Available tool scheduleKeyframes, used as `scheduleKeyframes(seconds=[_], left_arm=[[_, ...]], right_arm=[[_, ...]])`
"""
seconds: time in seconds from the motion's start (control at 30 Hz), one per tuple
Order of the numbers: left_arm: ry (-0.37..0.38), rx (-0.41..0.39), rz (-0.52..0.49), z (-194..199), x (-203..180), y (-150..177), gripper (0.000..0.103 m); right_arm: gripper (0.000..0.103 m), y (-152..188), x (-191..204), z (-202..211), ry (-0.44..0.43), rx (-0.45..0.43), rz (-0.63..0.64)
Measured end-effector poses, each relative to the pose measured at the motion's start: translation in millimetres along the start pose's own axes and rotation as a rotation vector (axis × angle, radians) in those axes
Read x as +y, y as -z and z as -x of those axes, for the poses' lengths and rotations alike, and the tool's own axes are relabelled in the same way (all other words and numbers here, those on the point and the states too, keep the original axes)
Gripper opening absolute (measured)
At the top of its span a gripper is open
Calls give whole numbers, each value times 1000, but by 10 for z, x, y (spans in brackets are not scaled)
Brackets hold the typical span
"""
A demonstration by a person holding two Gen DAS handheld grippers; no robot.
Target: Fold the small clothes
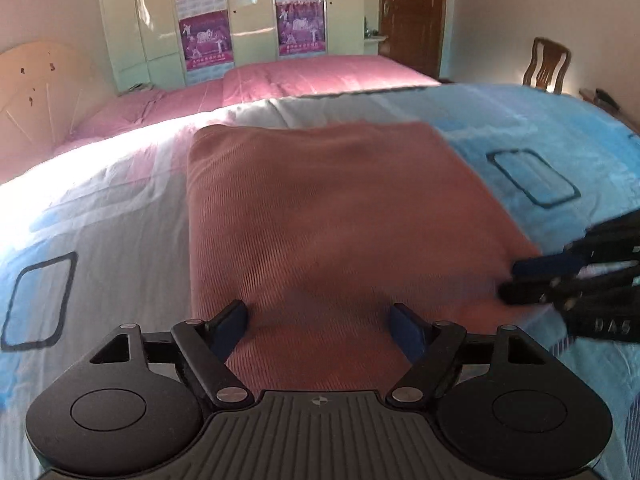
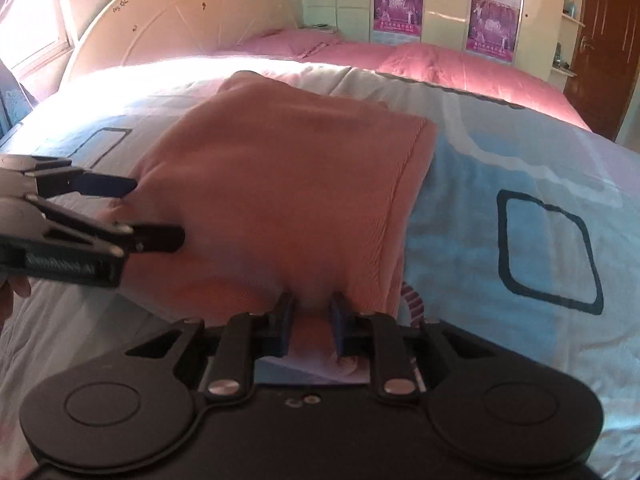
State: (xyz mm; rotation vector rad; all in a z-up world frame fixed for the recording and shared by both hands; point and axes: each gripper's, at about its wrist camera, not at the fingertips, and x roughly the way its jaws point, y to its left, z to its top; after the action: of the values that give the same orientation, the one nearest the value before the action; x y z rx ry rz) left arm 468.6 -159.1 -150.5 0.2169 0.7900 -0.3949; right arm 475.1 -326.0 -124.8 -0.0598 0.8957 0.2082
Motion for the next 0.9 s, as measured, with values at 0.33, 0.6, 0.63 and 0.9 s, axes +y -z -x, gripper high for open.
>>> scheduleKeyframes(seconds=[0.33, 0.6, 0.63, 0.9], left_arm=[[-14, 46, 89, 201, 63, 341, 76], [-10, -15, 150, 346, 120, 251, 76], [-25, -17, 149, 344, 128, 266, 76], [-67, -2, 210, 233, 341, 419, 76]], right_arm=[[24, 161, -58, 129, 20, 37, 12], [31, 63, -63, 272, 25, -18, -25], [36, 58, -88, 222, 25, -2, -45], [34, 126, -158, 48, -19, 8, -112]])
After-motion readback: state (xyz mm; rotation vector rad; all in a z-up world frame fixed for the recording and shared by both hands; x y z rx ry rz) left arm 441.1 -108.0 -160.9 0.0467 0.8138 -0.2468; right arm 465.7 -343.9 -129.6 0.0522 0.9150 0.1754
